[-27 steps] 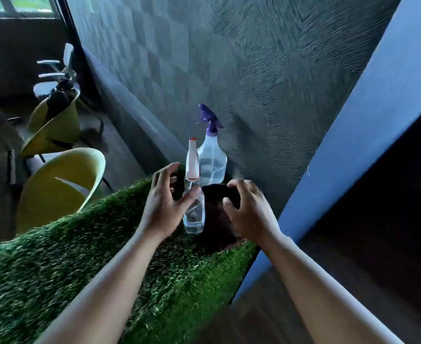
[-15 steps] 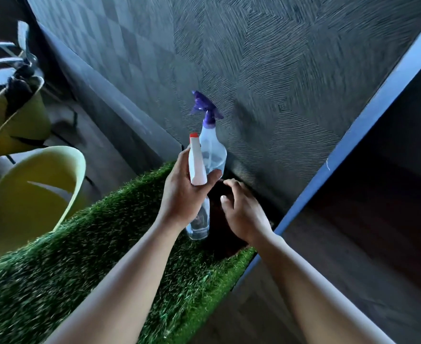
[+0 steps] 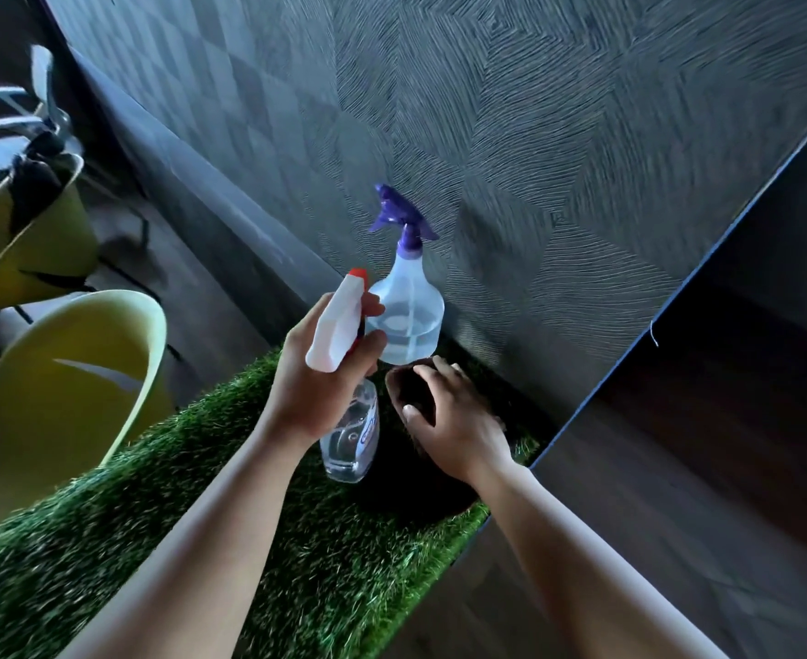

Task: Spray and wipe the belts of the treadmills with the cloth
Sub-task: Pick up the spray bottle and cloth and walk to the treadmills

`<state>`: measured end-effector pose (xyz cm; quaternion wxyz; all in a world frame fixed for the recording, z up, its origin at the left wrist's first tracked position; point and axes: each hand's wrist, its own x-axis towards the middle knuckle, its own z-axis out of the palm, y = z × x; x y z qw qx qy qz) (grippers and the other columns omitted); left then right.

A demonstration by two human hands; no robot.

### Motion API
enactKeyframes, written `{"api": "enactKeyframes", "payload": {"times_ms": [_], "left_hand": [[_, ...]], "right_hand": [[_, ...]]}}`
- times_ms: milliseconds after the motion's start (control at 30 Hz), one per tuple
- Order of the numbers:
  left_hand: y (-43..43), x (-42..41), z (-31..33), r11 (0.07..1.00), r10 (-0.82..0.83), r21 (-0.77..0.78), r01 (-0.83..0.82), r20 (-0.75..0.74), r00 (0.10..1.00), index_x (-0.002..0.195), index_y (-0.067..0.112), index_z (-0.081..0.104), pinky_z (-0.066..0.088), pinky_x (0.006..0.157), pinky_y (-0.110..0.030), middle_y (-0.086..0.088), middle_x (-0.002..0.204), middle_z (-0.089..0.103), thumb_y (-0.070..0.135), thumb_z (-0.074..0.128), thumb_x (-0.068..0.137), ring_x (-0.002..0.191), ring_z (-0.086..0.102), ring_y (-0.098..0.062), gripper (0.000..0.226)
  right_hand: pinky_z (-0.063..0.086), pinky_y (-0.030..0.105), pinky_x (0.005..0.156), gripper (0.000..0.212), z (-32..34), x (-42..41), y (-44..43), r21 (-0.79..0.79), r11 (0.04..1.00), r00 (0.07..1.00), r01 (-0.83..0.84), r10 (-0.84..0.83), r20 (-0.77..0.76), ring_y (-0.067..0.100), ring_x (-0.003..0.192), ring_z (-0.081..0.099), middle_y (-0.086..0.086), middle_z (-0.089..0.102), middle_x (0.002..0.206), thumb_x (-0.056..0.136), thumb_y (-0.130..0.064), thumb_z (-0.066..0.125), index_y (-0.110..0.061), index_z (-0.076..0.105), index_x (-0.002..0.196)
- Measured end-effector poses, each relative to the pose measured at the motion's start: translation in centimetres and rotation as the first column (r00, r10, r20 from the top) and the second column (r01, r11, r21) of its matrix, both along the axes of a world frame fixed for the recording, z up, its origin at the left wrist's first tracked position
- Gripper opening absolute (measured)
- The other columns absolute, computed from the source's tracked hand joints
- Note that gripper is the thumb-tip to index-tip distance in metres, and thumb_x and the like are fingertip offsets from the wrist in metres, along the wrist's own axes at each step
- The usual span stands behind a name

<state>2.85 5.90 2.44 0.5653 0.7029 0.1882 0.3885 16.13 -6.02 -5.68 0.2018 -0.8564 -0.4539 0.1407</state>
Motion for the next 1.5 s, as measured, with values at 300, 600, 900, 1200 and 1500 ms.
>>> {"api": "enactKeyframes", "payload": {"times_ms": [300, 600, 900, 1200, 1500], "left_hand": [[0.3, -0.8, -0.2, 0.998, -0.065, -0.005, 0.065, -0.063, 0.996, 0.103, 0.06, 0.063, 0.05, 0.069, -0.05, 0.01, 0.101, 0.067, 0.028, 0.07, 0.081, 0.072, 0.053, -0.023, 0.039], [0.0, -1.2, -0.4, 0.999, -0.031, 0.004, 0.031, -0.045, 0.999, 0.105, 0.058, 0.061, 0.05, 0.072, -0.056, -0.006, 0.103, 0.065, 0.031, 0.068, 0.081, 0.077, 0.053, -0.037, 0.036], [0.1, -1.5, -0.6, 1.0, -0.024, -0.003, 0.024, -0.089, 0.996, 0.106, 0.044, 0.063, 0.049, 0.072, -0.056, -0.016, 0.1, 0.063, 0.019, 0.066, 0.085, 0.072, 0.052, -0.041, 0.033], [-0.2, -1.5, -0.3, 0.999, -0.043, 0.013, 0.044, -0.1, 0.994, 0.105, 0.051, 0.063, 0.05, 0.071, -0.049, -0.009, 0.097, 0.063, 0.02, 0.066, 0.085, 0.074, 0.053, -0.04, 0.037], [-0.9, -0.1, -0.2, 0.989, -0.083, 0.107, 0.097, -0.132, 0.988, 0.115, 0.054, 0.06, 0.054, 0.082, -0.058, 0.005, 0.106, 0.07, 0.037, 0.07, 0.084, 0.078, 0.062, -0.025, 0.037]], "right_hand": [[0.011, 0.043, 0.12, 0.082, -1.7, -0.6, 0.0, -0.199, 0.979, 0.98, -0.04, 0.077, 0.184, 0.021, 0.152, -0.012, -0.009, -0.018, 0.164, 0.092, -0.07, 0.036, -0.042, -0.008, 0.155], [0.024, 0.055, 0.117, 0.069, -1.7, -0.9, -0.2, -0.199, 0.98, 0.994, -0.017, 0.037, 0.1, 0.018, 0.152, -0.008, -0.018, -0.016, 0.163, 0.101, -0.052, 0.036, -0.044, -0.007, 0.155], [0.021, 0.035, 0.117, 0.055, -1.8, -0.6, -0.8, -0.033, 0.999, 0.998, 0.028, -0.026, 0.051, 0.009, 0.15, 0.003, -0.025, 0.003, 0.162, 0.106, -0.036, 0.032, -0.033, 0.014, 0.158], [0.031, 0.044, 0.115, 0.055, -2.3, -0.8, -1.9, 0.178, 0.979, 0.993, 0.095, -0.105, 0.047, 0.01, 0.147, 0.021, -0.021, 0.023, 0.16, 0.102, -0.04, 0.032, -0.034, 0.026, 0.155], [0.034, 0.041, 0.113, 0.062, -0.9, -1.6, -4.0, 0.337, 0.926, 0.977, 0.17, -0.202, 0.063, 0.021, 0.138, 0.037, -0.006, 0.042, 0.154, 0.097, -0.049, 0.027, -0.022, 0.035, 0.153]]}}
